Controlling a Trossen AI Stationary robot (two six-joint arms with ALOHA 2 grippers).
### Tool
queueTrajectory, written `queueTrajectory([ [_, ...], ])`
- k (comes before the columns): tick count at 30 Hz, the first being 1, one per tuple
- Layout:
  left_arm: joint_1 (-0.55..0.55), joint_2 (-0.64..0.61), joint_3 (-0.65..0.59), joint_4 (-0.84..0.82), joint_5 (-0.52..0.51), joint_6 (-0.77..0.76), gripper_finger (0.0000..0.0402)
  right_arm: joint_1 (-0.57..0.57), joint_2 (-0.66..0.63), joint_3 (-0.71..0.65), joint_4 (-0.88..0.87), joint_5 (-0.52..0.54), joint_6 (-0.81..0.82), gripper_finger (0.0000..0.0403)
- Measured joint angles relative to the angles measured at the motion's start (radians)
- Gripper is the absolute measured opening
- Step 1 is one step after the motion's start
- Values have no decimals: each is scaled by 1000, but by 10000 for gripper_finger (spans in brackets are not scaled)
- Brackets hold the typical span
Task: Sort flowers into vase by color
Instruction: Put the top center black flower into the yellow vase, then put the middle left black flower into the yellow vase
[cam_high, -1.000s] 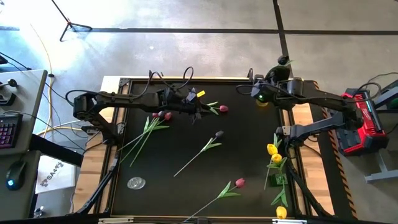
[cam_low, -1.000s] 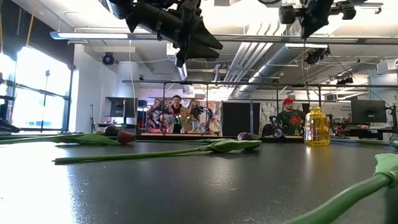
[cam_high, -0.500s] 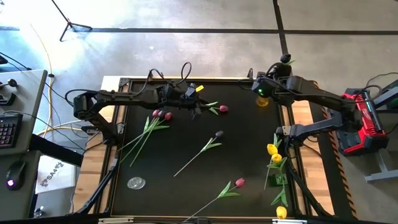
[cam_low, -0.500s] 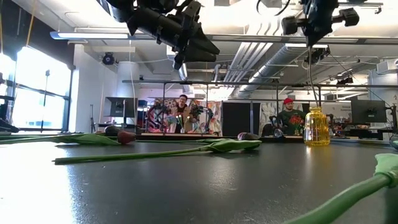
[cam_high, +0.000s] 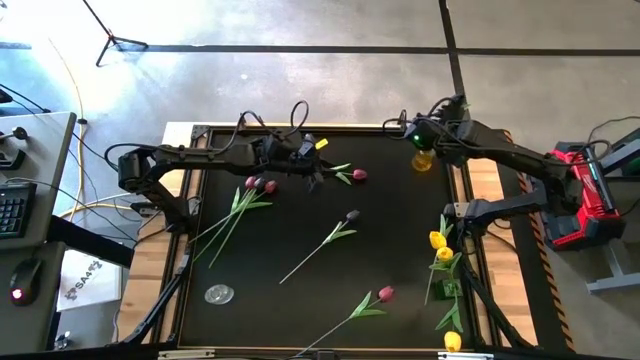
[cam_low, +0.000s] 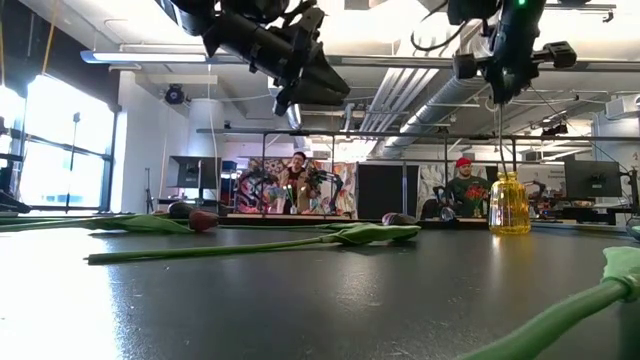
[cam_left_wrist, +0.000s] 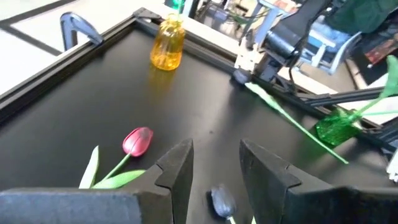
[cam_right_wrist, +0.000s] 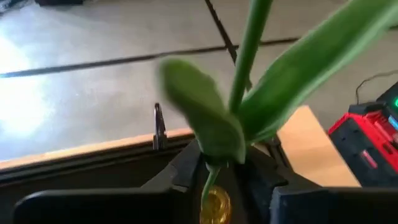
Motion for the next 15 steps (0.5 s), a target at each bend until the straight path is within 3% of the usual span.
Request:
queueTrajectory([
  [8, 7, 0, 0, -110, -25, -9, 118, -51, -13, 6, -1, -225, -10, 144],
  [15, 18, -6, 0, -304, -20, -19, 117, -8, -29, 66, 1, -415, -89, 161],
])
